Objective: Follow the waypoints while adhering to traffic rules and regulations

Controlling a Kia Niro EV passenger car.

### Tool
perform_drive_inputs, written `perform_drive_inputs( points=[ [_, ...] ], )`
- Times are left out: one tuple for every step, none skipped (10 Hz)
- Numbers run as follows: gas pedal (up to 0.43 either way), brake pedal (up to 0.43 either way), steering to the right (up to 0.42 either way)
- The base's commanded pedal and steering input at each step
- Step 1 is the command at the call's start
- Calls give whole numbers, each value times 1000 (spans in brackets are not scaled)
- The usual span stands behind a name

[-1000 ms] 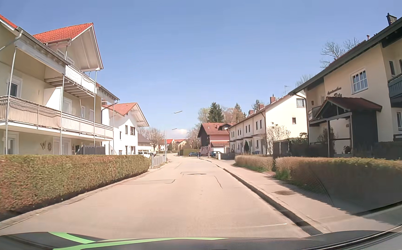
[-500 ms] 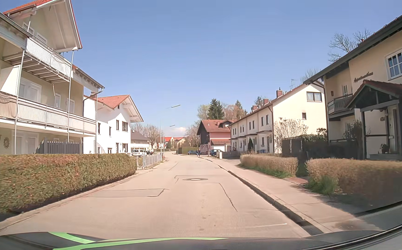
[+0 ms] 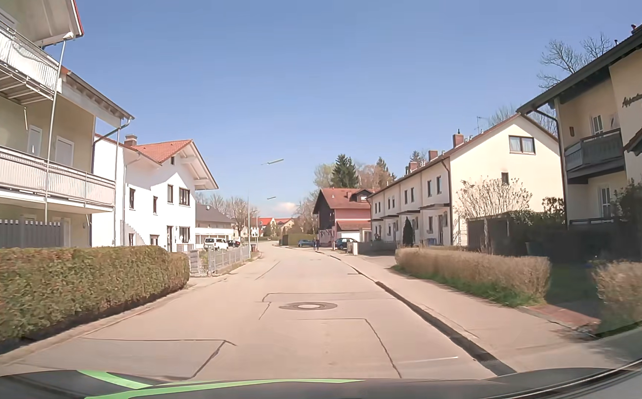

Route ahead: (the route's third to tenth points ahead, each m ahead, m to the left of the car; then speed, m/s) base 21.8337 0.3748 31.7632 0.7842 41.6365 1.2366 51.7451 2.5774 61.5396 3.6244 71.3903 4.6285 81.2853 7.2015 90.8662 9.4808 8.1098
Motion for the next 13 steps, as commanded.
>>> perform_drive_inputs(
  points=[
    [59, 0, 1],
    [67, 0, 1],
    [79, 0, 1],
    [98, 0, 1],
    [98, 0, 1],
    [98, 0, 1],
    [98, 0, 1],
    [98, 0, 0],
    [98, 0, 0],
    [110, 0, 0],
    [110, 0, -1],
    [110, 0, -3],
    [110, 0, -5]
  ],
)
